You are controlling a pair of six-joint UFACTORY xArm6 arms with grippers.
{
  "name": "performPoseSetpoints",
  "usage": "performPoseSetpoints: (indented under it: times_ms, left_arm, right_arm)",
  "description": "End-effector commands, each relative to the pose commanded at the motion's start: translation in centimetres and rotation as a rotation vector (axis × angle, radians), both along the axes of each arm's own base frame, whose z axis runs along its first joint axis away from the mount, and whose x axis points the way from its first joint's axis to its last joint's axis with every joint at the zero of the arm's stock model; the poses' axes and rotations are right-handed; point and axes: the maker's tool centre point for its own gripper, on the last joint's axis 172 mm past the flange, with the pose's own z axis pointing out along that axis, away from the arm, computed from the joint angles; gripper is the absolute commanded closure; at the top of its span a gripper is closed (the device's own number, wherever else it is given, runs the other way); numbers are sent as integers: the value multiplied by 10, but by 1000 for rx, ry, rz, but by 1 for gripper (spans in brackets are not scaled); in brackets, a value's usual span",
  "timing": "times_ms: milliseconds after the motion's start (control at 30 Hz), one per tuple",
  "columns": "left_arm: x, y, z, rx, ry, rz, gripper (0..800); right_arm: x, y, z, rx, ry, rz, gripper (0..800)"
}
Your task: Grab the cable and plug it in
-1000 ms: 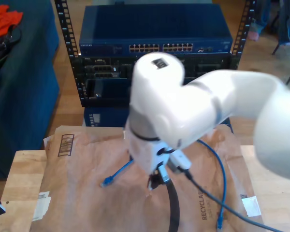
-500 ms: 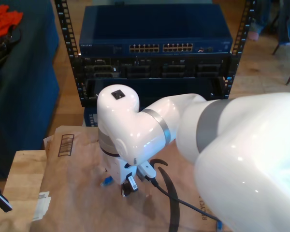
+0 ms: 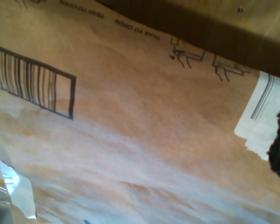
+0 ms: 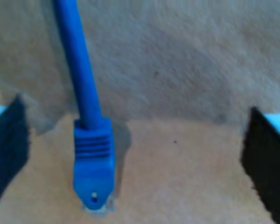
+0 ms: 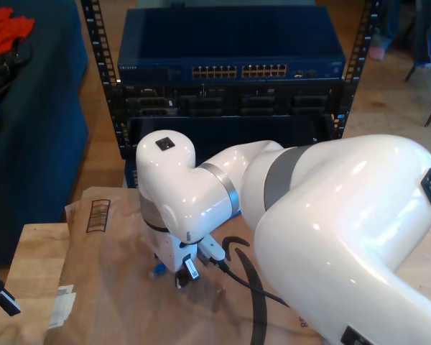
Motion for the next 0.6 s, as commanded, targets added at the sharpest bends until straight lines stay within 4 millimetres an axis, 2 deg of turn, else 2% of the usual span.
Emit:
performPoseSetpoints:
  times_ms: [133, 267, 433, 600]
  left_arm:
    - [0, 0, 0, 0, 0, 0, 0]
    - [0, 0, 0, 0, 0, 0, 0]
    - [0, 0, 0, 0, 0, 0, 0]
    - [0, 0, 0, -1, 1, 0, 0]
  right_arm:
    - [5, 0, 0, 1, -21, 6, 288]
    - [4, 2, 0, 4, -23, 8, 311]
    - [4, 2, -1, 6, -25, 9, 389]
    - [7, 5, 0, 19, -42, 10, 504]
